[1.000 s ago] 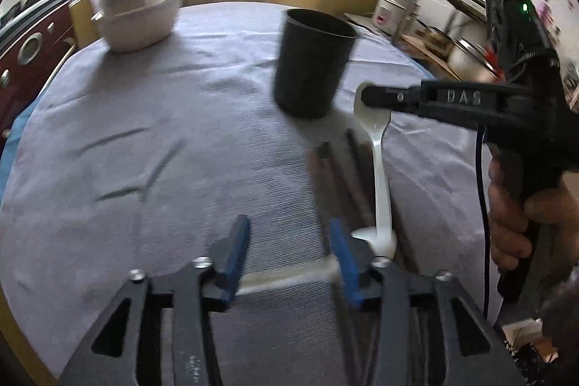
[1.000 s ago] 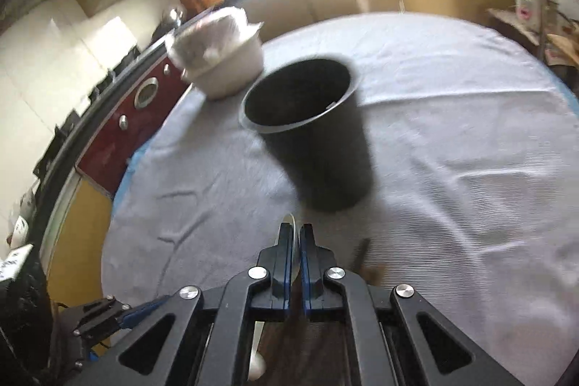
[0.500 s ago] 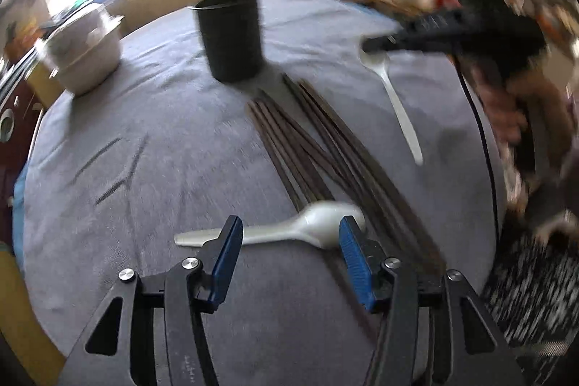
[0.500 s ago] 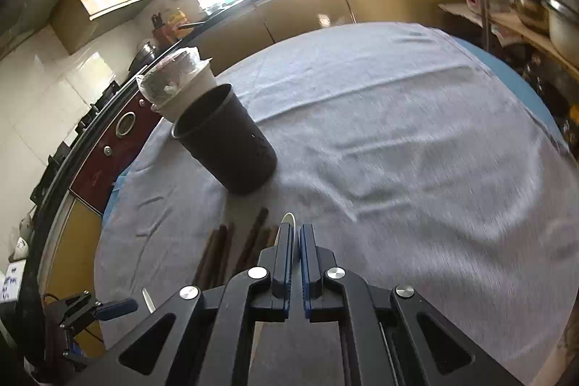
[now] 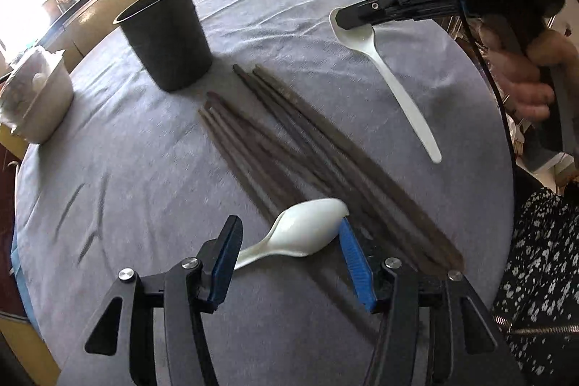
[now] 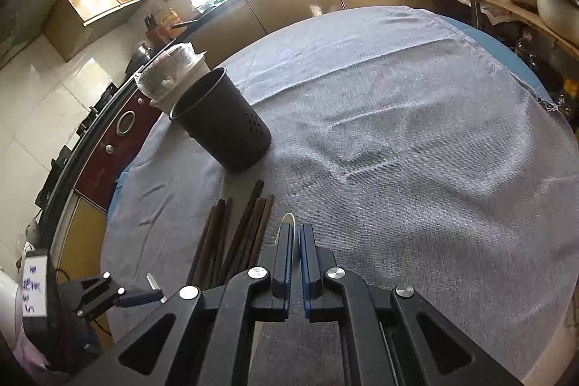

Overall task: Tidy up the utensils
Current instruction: 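Grasp the other white spoon with the left tool while the right tool holds its spoon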

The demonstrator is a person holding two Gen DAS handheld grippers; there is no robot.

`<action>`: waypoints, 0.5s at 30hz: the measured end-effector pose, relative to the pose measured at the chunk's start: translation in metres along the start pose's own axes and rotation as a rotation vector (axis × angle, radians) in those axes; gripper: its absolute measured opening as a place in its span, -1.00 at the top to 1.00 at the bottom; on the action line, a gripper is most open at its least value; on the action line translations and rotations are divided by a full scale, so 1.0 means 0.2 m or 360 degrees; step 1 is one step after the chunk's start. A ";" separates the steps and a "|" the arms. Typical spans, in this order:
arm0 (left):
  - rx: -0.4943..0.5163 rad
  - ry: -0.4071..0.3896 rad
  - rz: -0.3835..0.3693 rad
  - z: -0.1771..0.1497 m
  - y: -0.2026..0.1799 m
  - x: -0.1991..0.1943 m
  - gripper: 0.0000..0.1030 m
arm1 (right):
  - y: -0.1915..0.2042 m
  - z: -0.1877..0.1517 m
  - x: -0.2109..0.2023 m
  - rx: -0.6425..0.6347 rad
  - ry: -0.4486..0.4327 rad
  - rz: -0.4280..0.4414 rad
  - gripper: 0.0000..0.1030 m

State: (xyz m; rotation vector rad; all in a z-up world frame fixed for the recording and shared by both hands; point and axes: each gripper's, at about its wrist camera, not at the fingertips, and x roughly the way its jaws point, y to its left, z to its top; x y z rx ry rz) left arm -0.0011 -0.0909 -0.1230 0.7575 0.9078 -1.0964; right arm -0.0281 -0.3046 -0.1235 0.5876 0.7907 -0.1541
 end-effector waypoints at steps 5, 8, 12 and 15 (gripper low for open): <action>-0.0005 0.0047 -0.0029 0.04 0.01 0.05 -0.11 | 0.00 -0.01 -0.01 0.0001 0.0000 0.0013 0.91; -0.0022 0.0074 -0.0065 0.04 0.02 0.08 0.05 | -0.02 -0.01 -0.01 0.0021 -0.0004 0.0019 0.91; -0.0147 0.0077 -0.0046 0.08 0.08 0.11 0.17 | -0.03 -0.01 -0.02 0.0027 -0.0015 0.0016 0.91; -0.0270 0.0032 -0.0051 0.11 0.14 0.10 0.20 | -0.04 -0.01 -0.03 0.0030 -0.0017 0.0022 0.91</action>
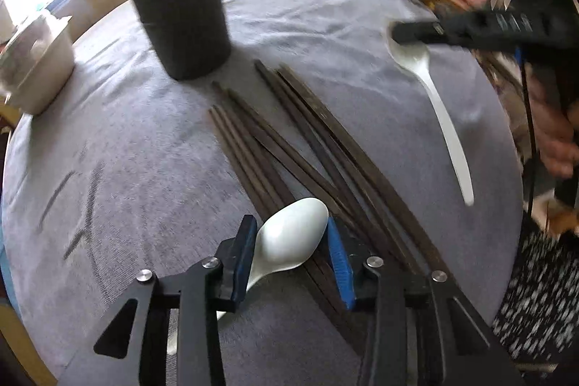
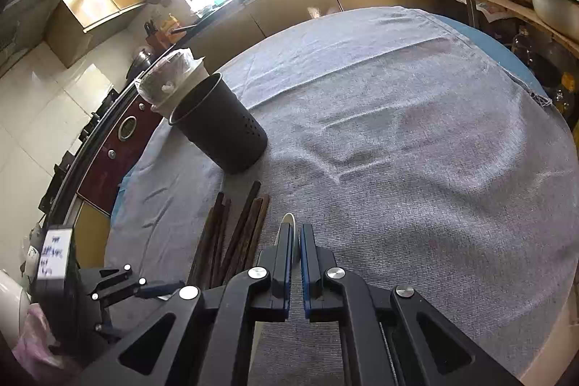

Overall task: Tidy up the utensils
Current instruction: 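Grasp the other white spoon with the left tool while the right tool holds its spoon, then carry both spoons into the black utensil cup and open both tools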

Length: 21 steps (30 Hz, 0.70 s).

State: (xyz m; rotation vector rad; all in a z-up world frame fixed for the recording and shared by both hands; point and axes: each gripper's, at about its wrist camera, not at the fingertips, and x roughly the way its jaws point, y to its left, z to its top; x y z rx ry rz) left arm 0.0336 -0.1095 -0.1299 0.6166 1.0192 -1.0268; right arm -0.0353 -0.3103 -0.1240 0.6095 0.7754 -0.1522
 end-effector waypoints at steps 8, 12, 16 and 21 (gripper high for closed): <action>-0.0343 -0.0268 -0.0035 0.07 0.16 -0.19 0.21 | 0.06 0.06 -0.04 -0.0078 -0.0078 0.0014 0.91; -0.0611 -0.0462 -0.0097 0.15 0.31 -0.32 0.21 | 0.14 0.17 -0.07 -0.0137 -0.0211 0.0026 0.91; -0.0876 -0.0693 -0.0184 0.28 0.46 -0.46 0.21 | 0.26 0.34 -0.07 -0.0241 -0.0391 0.0003 0.91; -0.1098 -0.1012 -0.0326 0.46 0.63 -0.56 0.21 | 0.38 0.55 -0.06 -0.0301 -0.0625 -0.0021 0.91</action>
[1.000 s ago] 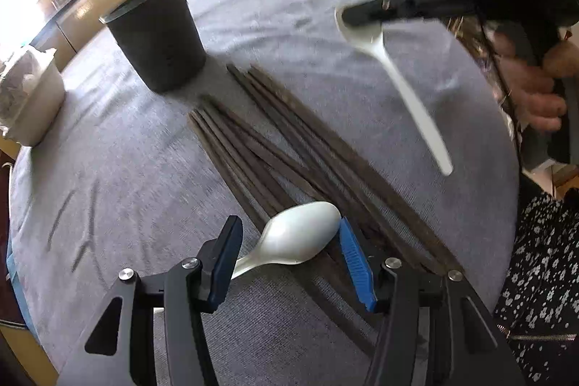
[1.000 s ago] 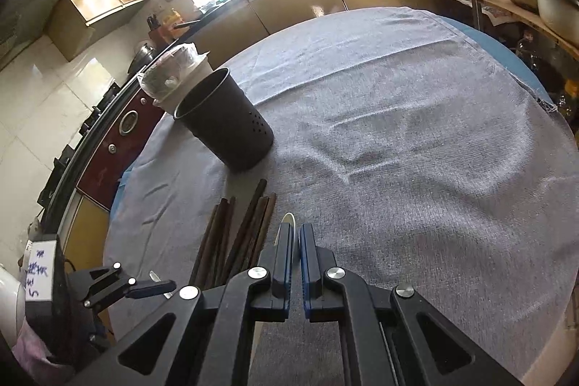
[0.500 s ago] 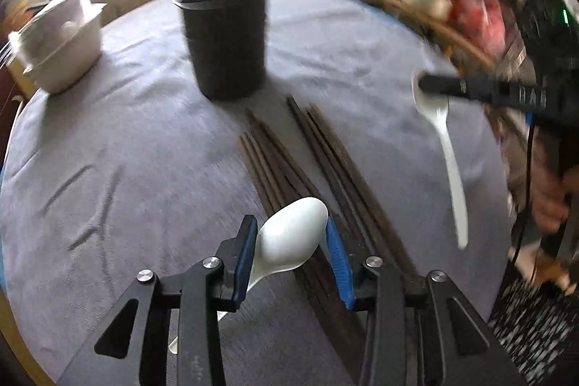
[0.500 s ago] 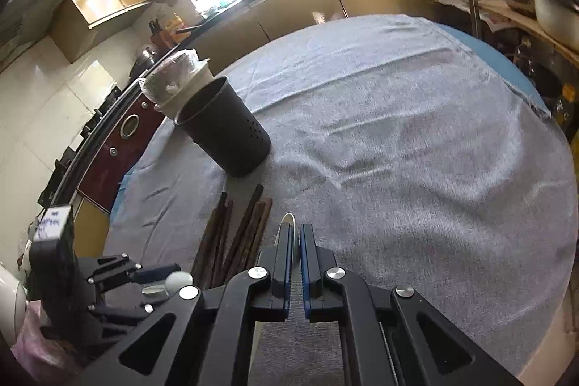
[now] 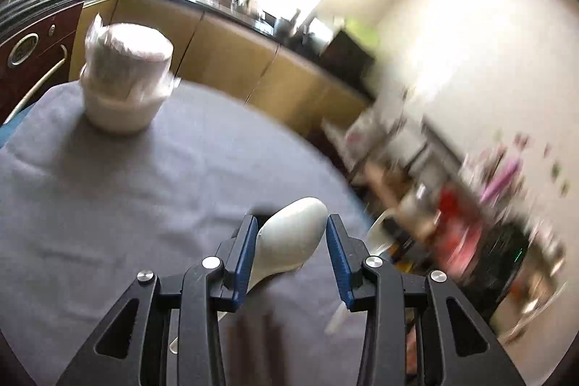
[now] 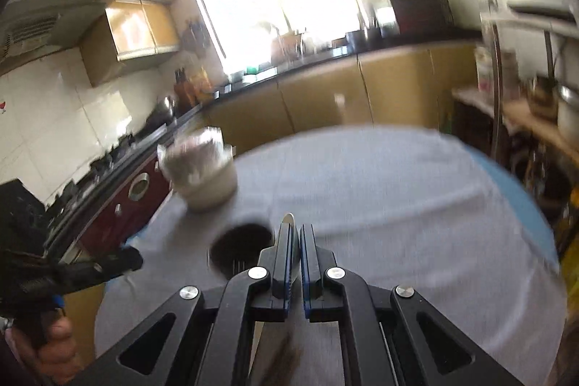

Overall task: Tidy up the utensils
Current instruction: 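Carry both spoons into the black utensil cup and open both tools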

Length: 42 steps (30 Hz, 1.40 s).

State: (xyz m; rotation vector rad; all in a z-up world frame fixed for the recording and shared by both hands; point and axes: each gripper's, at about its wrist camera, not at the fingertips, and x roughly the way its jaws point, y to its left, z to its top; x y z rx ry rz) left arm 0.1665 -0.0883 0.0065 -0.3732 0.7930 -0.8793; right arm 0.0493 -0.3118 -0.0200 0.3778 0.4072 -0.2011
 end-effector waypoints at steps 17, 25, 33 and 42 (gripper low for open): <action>-0.0577 -0.0262 -0.0523 0.11 0.23 0.44 0.21 | 0.21 0.10 0.37 -0.0269 -0.0309 -0.0101 0.91; -0.0506 -0.0255 -0.0427 0.01 0.26 0.46 0.20 | 0.22 -0.04 0.38 -0.0365 -0.0189 -0.0017 0.90; -0.0360 -0.0186 -0.0232 -0.07 0.26 0.31 0.18 | 0.10 -0.08 0.23 -0.0165 -0.0051 0.0040 0.66; -0.0147 -0.0193 -0.0032 -0.28 0.14 -0.11 0.10 | -0.06 -0.15 -0.21 0.0109 -0.0132 0.0011 0.30</action>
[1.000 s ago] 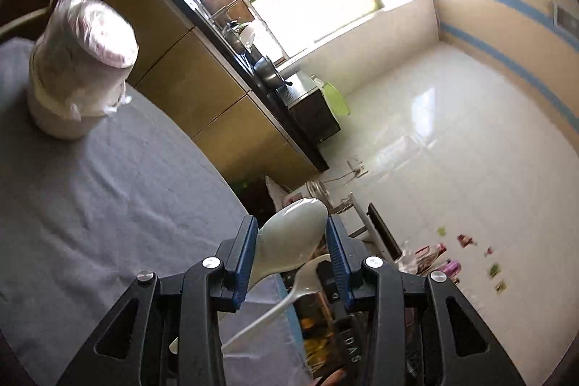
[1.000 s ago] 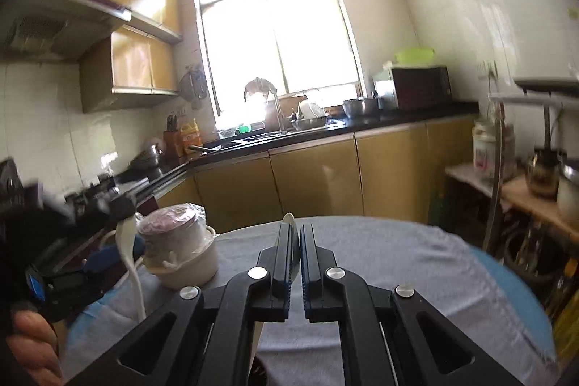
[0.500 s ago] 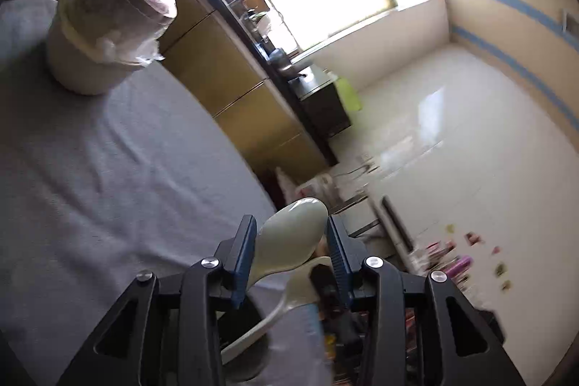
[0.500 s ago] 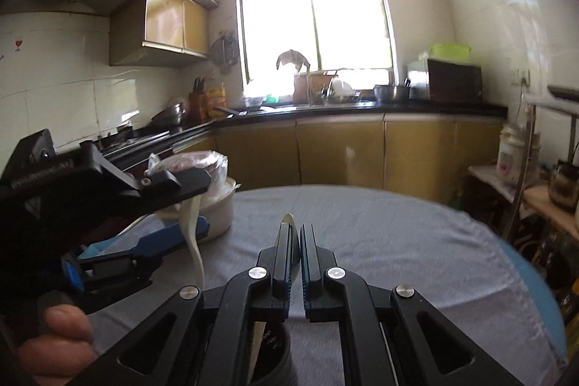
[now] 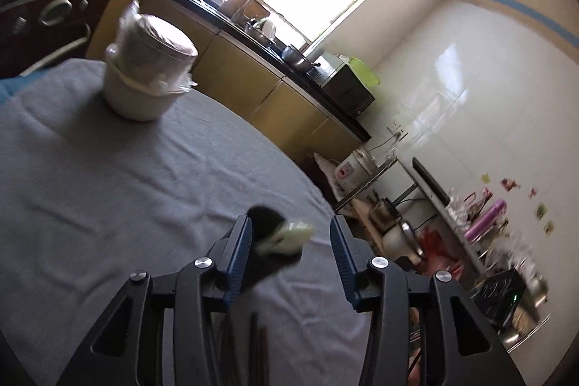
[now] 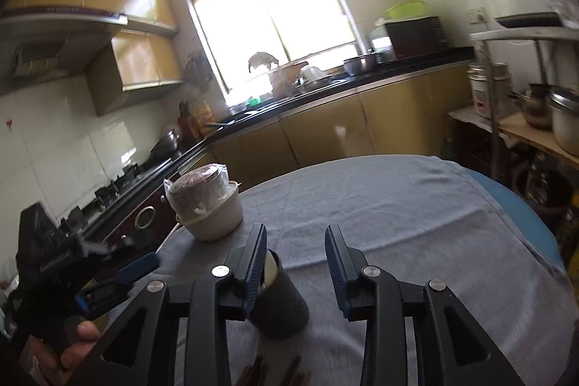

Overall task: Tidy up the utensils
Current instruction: 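Carry both spoons into the black utensil cup and open both tools, then move both tools down to the dark chopsticks beside the cup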

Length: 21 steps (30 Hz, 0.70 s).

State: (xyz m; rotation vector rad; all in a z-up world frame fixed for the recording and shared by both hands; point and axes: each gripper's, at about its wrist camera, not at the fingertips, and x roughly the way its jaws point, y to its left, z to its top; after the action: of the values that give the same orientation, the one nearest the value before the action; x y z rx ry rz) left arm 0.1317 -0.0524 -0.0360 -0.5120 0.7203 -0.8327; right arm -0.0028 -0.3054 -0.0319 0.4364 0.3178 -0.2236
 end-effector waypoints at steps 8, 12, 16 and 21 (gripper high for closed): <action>0.0129 0.0080 0.0377 -0.24 -0.13 -0.28 0.05 | -0.01 -0.10 -0.25 0.0034 0.0100 -0.0041 0.30; 0.0196 0.0057 0.0506 -0.30 -0.24 -0.41 0.04 | 0.03 -0.11 -0.37 0.0021 0.0124 -0.0020 0.30; 0.0241 0.0038 0.0566 -0.33 -0.35 -0.52 0.02 | 0.06 -0.10 -0.50 0.0015 0.0159 0.0009 0.30; 0.0367 0.0009 0.0647 -0.36 -0.46 -0.62 -0.11 | 0.04 -0.12 -0.56 0.0086 0.0370 0.0068 0.30</action>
State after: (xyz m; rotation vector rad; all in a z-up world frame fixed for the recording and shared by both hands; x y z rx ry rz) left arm -0.0230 -0.0145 0.0234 -0.1466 0.6931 -0.5260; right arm -0.1103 -0.2713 -0.0112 0.5232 0.5307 -0.1396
